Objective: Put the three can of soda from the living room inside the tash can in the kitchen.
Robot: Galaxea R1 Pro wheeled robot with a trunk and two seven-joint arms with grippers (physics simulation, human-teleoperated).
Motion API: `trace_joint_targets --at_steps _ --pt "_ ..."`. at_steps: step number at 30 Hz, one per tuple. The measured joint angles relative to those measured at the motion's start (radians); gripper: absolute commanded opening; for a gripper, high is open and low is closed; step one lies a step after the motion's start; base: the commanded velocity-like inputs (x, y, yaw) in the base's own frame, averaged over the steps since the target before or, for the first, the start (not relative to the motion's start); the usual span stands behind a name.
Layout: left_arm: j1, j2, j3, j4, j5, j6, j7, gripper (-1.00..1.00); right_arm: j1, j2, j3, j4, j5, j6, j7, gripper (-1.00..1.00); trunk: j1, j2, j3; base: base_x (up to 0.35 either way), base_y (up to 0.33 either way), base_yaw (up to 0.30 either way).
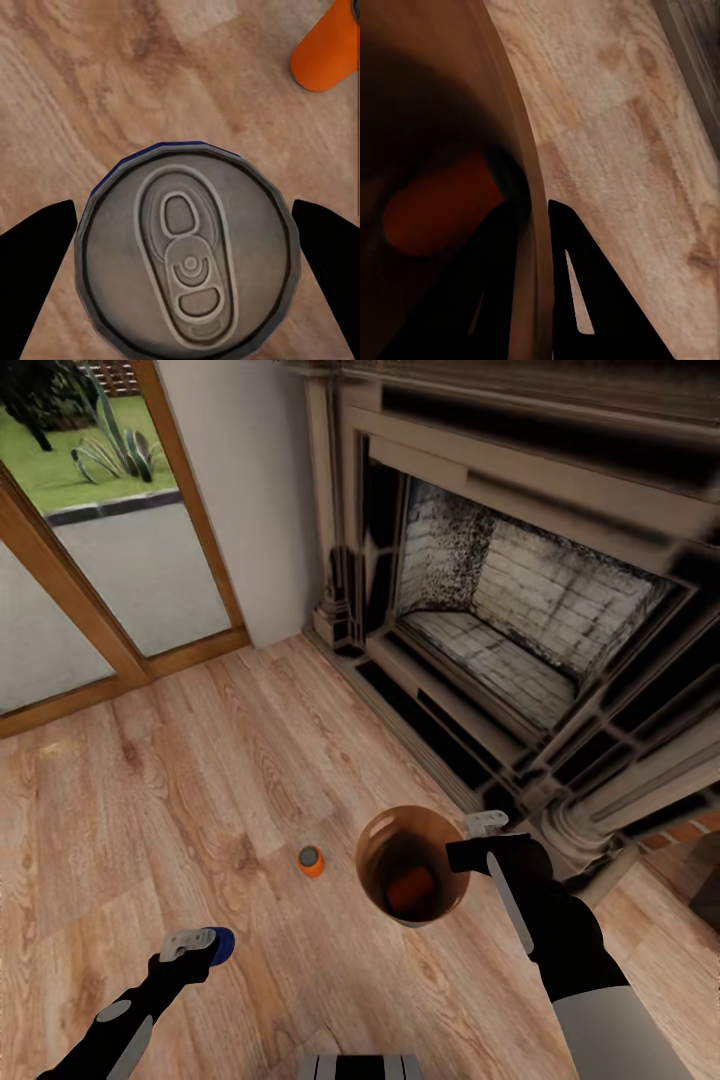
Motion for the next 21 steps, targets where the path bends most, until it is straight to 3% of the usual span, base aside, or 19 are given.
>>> trace_joint_targets --at_steps 9,11,16,21 --pt "0.0 0.0 0.0 0.0 0.0 0.0 0.0 -1.0 0.001 0.0 0.001 0.0 -0.003 0.0 0.0 -1.0 -0.034 0.063 0.028 0.0 0.0 0.12" --pt "0.0 0.0 0.0 0.0 0.0 0.0 0.0 -1.0 0.001 0.0 0.002 0.0 -0.015 0.0 0.0 -1.0 -0.042 0.077 0.034 0.0 0.0 0.033" --pt "0.0 0.0 0.0 0.0 0.0 0.0 0.0 -1.0 0.0 0.0 0.0 0.0 0.011 0.0 0.0 -1.0 -0.061 0.112 0.05 0.0 0.0 0.007" --pt "0.0 0.0 0.0 0.0 0.0 0.0 0.0 -1.0 0.0 0.0 0.001 0.0 -0.005 0.0 0.0 -1.0 -0.081 0.147 0.066 0.0 0.0 0.001"
